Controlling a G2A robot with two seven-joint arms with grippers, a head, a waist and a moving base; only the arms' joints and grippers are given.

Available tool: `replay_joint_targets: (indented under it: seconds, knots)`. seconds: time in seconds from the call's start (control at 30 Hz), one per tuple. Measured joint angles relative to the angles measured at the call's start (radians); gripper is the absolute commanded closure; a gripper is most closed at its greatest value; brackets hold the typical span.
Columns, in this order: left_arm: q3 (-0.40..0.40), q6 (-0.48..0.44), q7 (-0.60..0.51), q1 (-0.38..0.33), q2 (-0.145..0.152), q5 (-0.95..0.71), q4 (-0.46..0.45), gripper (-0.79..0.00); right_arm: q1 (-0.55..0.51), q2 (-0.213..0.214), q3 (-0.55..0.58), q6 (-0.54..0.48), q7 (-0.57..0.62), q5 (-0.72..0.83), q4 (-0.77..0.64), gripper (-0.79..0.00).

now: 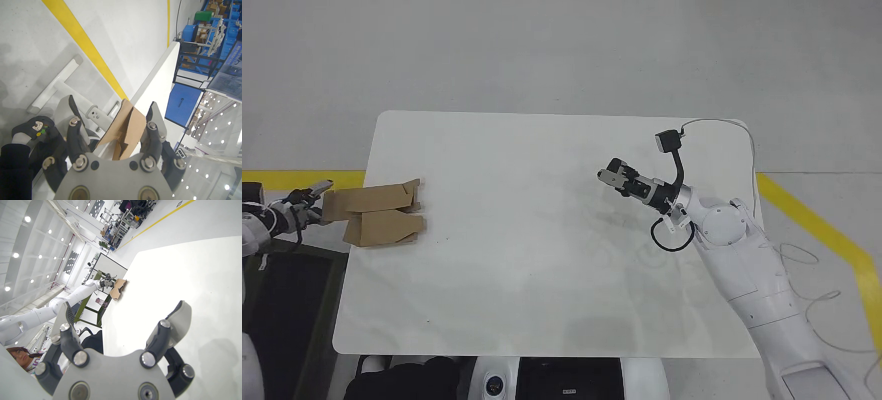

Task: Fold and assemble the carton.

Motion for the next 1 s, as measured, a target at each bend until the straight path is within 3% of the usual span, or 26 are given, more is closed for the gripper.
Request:
replay_joint_targets:
  seconds: [0.07,0.1,0.37,0.57,0.83,1.0]
  knots:
    - [-0.002,-0.012,-0.019,-0.002,-0.001,-0.015,0.003,-0.012,0.000,0.000,0.000,0.000,0.000,0.000,0.000,-0.785]
    - [-0.004,-0.021,-0.033,-0.003,-0.001,-0.028,0.004,0.000,0.000,0.000,0.000,0.000,0.000,0.000,0.000,-0.785]
    - [-0.016,-0.057,-0.086,-0.005,0.000,-0.087,0.006,0.000,0.000,0.000,0.000,0.000,0.000,0.000,0.000,-0.785]
    - [-0.049,-0.134,-0.166,-0.002,0.006,-0.183,-0.016,0.000,0.000,0.000,0.000,0.000,0.000,0.000,0.000,-0.785]
    - [-0.079,-0.229,-0.269,0.010,-0.002,-0.346,-0.118,0.000,0.000,0.000,0.000,0.000,0.000,0.000,0.000,-0.785]
    - [-0.053,-0.210,-0.287,0.046,-0.028,-0.460,-0.270,0.000,0.000,0.000,0.000,0.000,0.000,0.000,0.000,-0.785]
